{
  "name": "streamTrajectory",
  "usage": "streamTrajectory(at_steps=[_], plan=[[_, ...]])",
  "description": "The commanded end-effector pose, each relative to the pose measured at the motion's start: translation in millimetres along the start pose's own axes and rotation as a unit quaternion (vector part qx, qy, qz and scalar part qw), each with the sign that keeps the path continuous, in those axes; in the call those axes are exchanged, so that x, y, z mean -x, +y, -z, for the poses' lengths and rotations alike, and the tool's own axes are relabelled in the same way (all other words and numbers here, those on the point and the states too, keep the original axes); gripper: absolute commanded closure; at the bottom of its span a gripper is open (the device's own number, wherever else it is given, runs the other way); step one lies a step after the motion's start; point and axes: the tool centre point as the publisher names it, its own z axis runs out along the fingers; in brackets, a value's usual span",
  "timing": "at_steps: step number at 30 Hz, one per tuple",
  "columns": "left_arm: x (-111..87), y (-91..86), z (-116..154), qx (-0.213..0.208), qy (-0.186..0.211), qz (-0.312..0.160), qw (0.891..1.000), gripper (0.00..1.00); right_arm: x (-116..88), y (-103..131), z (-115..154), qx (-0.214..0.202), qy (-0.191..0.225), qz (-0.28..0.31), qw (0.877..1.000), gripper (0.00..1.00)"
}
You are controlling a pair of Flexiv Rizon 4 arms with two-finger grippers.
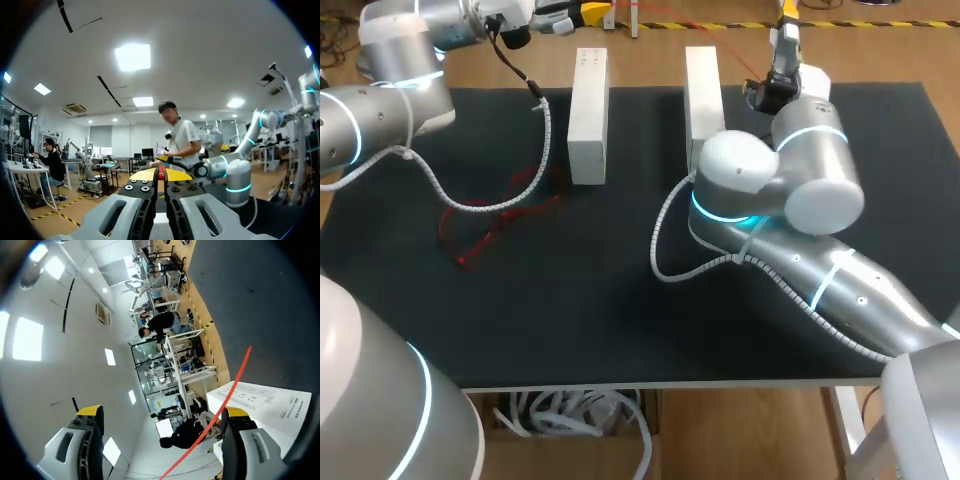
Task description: Grab the tape and strap the tape.
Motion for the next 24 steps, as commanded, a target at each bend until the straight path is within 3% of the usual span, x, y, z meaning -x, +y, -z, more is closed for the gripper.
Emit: streamTrajectory(at_steps=[1, 6, 8, 12, 16, 18, 23, 24], plan=[[-1.5, 0.5, -0.6, -0.001, -0.002, -0.001, 1.0, 1.0, 1.7, -4.9, -4.5, 0.023, 0.021, -0.002, 0.999, 0.59], [-1.5, 0.5, -0.6, -0.001, -0.002, -0.001, 1.0, 1.0, 2.1, -6.2, 1.0, 0.012, 0.011, -0.003, 1.0, 0.55], [-1.5, 0.5, -0.6, -0.001, -0.002, -0.001, 1.0, 1.0, 0.4, -7.0, 7.1, -0.001, 0.005, -0.005, 1.0, 0.49], [-1.5, 0.5, -0.6, -0.001, -0.002, -0.001, 1.0, 1.0, -1.8, -6.4, 22.6, -0.027, -0.009, -0.006, 1.0, 0.51], [-1.5, 0.5, -0.6, -0.001, -0.002, -0.001, 1.0, 1.0, -4.0, -5.6, 32.1, -0.037, -0.02, -0.014, 0.999, 0.27], [-1.5, 0.5, -0.6, -0.001, -0.002, -0.001, 1.0, 1.0, -5.0, -5.3, 32.8, -0.039, -0.021, -0.018, 0.999, 0.3], [-1.5, 0.5, -0.6, -0.001, -0.002, -0.001, 1.0, 1.0, -11.9, -5.2, 26.9, -0.038, -0.014, -0.028, 0.999, 0.2], [-1.5, 0.5, -0.6, -0.001, -0.002, -0.001, 1.0, 1.0, -13.0, -5.0, 25.7, -0.038, -0.013, -0.03, 0.999, 0.24]])
